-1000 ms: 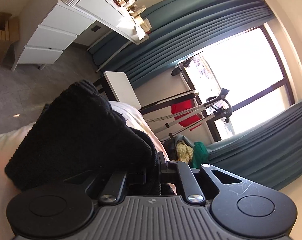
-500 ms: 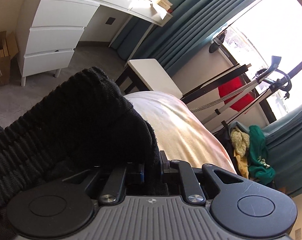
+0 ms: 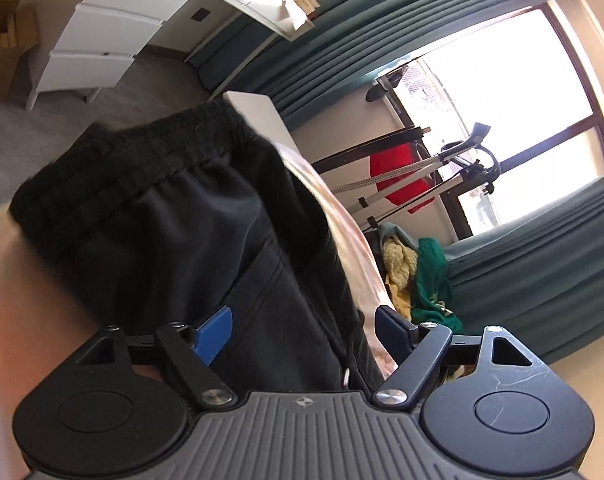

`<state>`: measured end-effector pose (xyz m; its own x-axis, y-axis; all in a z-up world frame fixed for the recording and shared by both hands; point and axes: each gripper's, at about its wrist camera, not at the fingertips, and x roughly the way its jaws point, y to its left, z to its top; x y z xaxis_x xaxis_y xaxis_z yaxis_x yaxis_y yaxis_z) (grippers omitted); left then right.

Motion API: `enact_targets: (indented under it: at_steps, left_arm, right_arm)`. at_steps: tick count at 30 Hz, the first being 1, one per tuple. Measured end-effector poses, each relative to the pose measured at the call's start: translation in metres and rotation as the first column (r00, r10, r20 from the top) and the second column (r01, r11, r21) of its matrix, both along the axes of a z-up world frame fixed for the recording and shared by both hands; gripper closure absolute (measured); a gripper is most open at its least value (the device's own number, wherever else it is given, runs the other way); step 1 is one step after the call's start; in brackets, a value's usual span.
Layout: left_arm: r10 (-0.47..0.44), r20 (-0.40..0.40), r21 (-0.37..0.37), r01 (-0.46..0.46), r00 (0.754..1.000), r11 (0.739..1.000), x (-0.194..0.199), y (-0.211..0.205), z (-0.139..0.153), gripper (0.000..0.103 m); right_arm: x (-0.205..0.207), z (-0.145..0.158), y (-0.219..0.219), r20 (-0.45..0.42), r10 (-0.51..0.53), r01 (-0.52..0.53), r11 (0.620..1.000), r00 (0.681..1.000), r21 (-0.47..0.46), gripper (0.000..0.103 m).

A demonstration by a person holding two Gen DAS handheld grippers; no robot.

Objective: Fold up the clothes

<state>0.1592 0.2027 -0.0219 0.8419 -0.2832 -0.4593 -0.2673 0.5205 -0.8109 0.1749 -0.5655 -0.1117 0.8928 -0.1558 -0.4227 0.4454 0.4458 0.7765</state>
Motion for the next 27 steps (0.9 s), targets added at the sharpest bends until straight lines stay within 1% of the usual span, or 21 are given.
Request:
enact_targets:
  at_steps: [2,3,4,5,6,8,10,11,13,14,16,17,19,21,22,24,25,26,27]
  left_arm:
    - [0.022,-0.046,-0.072,-0.025,0.999,0.997,-0.020,-0.003,-0.019,0.023]
    - [0.020,-0.090,-0.117,-0.030,0.996,0.993,-0.024,-0.004,-0.028,0.023]
    - [0.014,-0.120,-0.165,-0.034,0.993,0.986,-0.026,-0.003,-0.037,0.023]
    - [0.007,-0.139,-0.214,-0.037,0.990,0.976,-0.027,-0.003,-0.046,0.023]
    - [0.004,-0.142,-0.237,-0.038,0.990,0.971,-0.026,-0.002,-0.052,0.023]
    - [0.003,-0.128,-0.249,-0.036,0.992,0.968,-0.022,-0.002,-0.060,0.023]
    - [0.020,-0.103,-0.236,-0.044,0.995,0.971,-0.014,0.000,-0.064,0.023]
    - [0.030,-0.092,-0.230,-0.051,0.995,0.972,-0.010,0.002,-0.067,0.023]
    - [0.044,-0.089,-0.238,-0.064,0.995,0.969,0.001,0.005,-0.079,0.023]
    - [0.047,-0.085,-0.242,-0.066,0.995,0.968,0.007,0.007,-0.085,0.025]
    - [0.065,-0.037,-0.198,-0.071,0.997,0.978,0.019,0.009,-0.091,0.031]
    - [0.070,-0.010,-0.151,-0.071,0.998,0.986,0.025,0.010,-0.091,0.031]
    - [0.046,0.006,-0.076,-0.046,0.999,0.996,0.039,0.009,-0.092,0.031]
    - [0.047,0.017,-0.060,-0.046,0.999,0.997,0.047,0.010,-0.094,0.031]
    - [0.063,0.025,-0.071,-0.061,0.998,0.996,0.049,0.012,-0.095,0.032]
    - [0.111,0.035,-0.103,-0.107,0.993,0.989,0.052,0.019,-0.095,0.044]
    - [0.129,0.034,-0.116,-0.125,0.991,0.985,0.053,0.024,-0.095,0.055]
    - [0.138,0.035,-0.130,-0.133,0.990,0.983,0.055,0.028,-0.094,0.062]
    - [0.142,0.040,-0.140,-0.135,0.989,0.981,0.058,0.031,-0.095,0.064]
  right_arm:
    - [-0.014,-0.013,0.010,0.016,0.031,-0.033,0.995,0.999,0.099,0.041]
    - [-0.021,-0.019,0.015,0.025,0.046,-0.049,0.988,0.999,0.148,0.039]
    - [-0.028,-0.026,0.019,0.035,0.061,-0.066,0.978,0.998,0.197,0.032]
    - [-0.035,-0.032,0.024,0.045,0.075,-0.084,0.966,0.996,0.245,0.029]
    - [-0.042,-0.039,0.029,0.057,0.088,-0.101,0.951,0.994,0.292,0.029]
    - [-0.036,-0.048,0.039,0.081,0.169,-0.187,0.922,0.982,0.340,0.029]
    - [-0.023,-0.053,0.050,0.087,0.233,-0.248,0.910,0.969,0.333,0.029]
    - [-0.017,-0.056,0.055,0.079,0.248,-0.260,0.908,0.966,0.330,0.029]
    - [-0.006,-0.062,0.063,0.066,0.258,-0.265,0.906,0.964,0.329,0.029]
    - [-0.001,-0.065,0.064,0.080,0.255,-0.267,0.907,0.964,0.324,0.029]
    - [0.010,-0.070,0.065,0.107,0.248,-0.270,0.913,0.963,0.307,0.028]
    - [0.016,-0.071,0.064,0.112,0.244,-0.267,0.916,0.963,0.300,0.028]
    - [0.028,-0.073,0.060,0.107,0.232,-0.254,0.923,0.967,0.289,0.030]
    - [0.037,-0.072,0.051,0.103,0.218,-0.239,0.924,0.971,0.297,0.030]
    - [0.042,-0.072,0.046,0.102,0.211,-0.233,0.924,0.972,0.303,0.030]
    - [0.044,-0.069,0.037,0.108,0.177,-0.202,0.925,0.978,0.320,0.030]
    - [0.042,-0.066,0.034,0.106,0.150,-0.177,0.931,0.983,0.321,0.030]
    - [0.038,-0.062,0.031,0.106,0.118,-0.145,0.941,0.987,0.306,0.030]
    - [0.034,-0.058,0.026,0.110,0.088,-0.115,0.954,0.990,0.276,0.030]
